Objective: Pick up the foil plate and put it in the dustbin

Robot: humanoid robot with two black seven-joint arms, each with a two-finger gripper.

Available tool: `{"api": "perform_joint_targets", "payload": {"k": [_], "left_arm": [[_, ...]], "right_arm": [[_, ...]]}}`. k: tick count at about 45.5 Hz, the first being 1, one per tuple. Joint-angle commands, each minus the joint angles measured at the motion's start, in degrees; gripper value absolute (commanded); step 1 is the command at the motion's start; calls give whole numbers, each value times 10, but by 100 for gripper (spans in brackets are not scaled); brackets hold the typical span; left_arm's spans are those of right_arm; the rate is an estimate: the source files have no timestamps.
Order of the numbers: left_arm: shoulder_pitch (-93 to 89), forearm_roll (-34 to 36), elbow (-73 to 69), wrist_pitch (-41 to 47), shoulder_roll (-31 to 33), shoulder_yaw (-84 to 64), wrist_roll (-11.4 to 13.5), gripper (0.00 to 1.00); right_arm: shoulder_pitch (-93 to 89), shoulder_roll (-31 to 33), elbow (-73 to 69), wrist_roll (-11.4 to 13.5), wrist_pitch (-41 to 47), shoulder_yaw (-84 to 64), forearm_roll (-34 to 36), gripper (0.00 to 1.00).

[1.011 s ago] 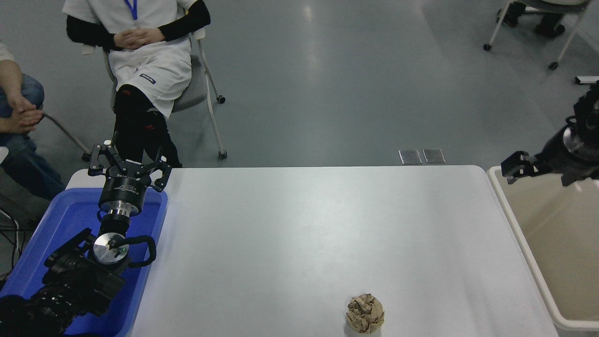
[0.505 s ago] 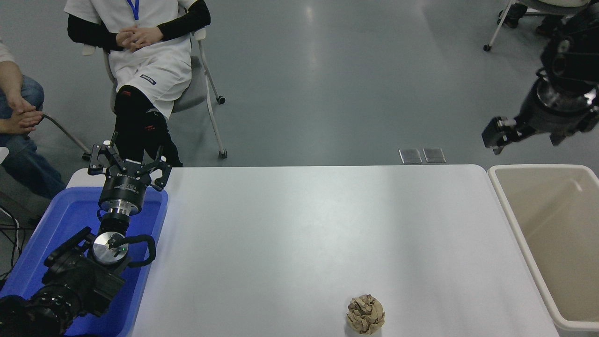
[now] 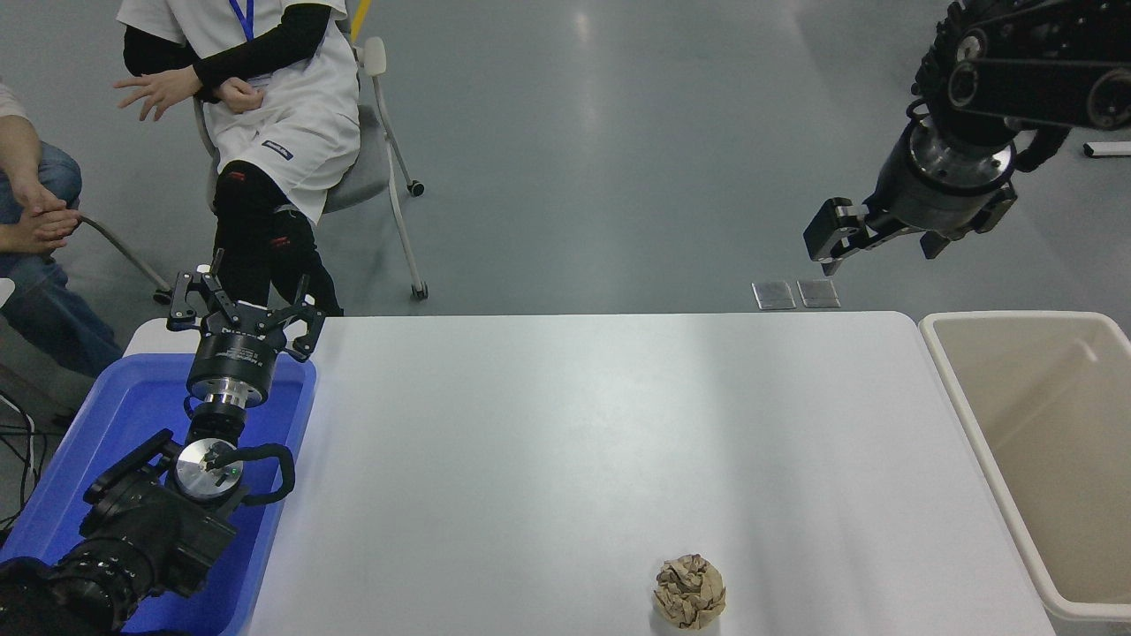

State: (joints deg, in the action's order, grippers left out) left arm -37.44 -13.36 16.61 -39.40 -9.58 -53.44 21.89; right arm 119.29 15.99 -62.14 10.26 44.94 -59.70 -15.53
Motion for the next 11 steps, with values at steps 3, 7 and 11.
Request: {"api": "perform_joint_targets", "payload": {"k": [3, 7, 11], "left_arm": [[0, 0, 0, 0, 0, 0, 0, 99], [0, 0, 0, -1, 0, 0, 1, 99], [0, 0, 0, -1, 0, 0, 0, 99]], "right_arm": [[-6, -2, 0, -1, 1, 4, 14, 100], [-10, -2, 0, -1, 1, 3, 14, 100], [-11, -2, 0, -1, 1, 2, 14, 100]]}}
